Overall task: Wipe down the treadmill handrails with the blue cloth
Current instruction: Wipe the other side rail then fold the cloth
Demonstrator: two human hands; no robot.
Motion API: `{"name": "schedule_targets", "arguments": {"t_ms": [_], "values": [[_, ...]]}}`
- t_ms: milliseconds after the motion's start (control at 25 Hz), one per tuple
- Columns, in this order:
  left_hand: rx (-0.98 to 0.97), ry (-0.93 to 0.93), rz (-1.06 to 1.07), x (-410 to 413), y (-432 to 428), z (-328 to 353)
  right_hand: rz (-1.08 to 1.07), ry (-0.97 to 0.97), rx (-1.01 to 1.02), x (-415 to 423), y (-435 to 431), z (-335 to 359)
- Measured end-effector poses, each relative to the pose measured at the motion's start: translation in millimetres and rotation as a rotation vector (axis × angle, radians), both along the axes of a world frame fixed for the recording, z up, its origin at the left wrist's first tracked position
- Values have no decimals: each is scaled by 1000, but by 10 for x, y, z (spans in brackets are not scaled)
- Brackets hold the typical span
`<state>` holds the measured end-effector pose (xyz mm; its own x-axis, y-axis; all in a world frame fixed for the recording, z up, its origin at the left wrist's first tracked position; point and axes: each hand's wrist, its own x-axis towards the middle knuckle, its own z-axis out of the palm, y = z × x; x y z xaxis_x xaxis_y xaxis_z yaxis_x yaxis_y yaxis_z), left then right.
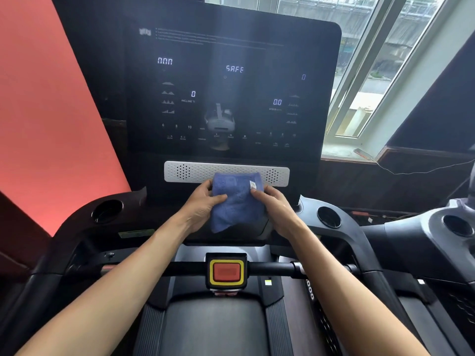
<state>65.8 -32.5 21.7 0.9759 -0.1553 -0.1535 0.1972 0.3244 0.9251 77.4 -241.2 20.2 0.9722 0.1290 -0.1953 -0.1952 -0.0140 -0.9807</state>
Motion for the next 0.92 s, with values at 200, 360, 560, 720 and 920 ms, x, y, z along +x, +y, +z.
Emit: {"name": "schedule_targets", "arguments": {"t_ms": [200, 360, 560, 720, 920], "values": [[-125, -15, -40, -5, 37, 22, 193, 59, 163, -60, -49, -14], [-216, -18, -149, -41, 74, 5, 113, 14, 133, -65, -2, 25], [129, 92, -106, -78, 85, -32, 97, 29, 65, -16, -3, 18], [51, 39, 18, -60, 104, -22, 176, -48, 47, -41, 12, 37], [129, -36, -49, -40, 168, -41, 124, -189, -81, -15, 73, 46]]}}
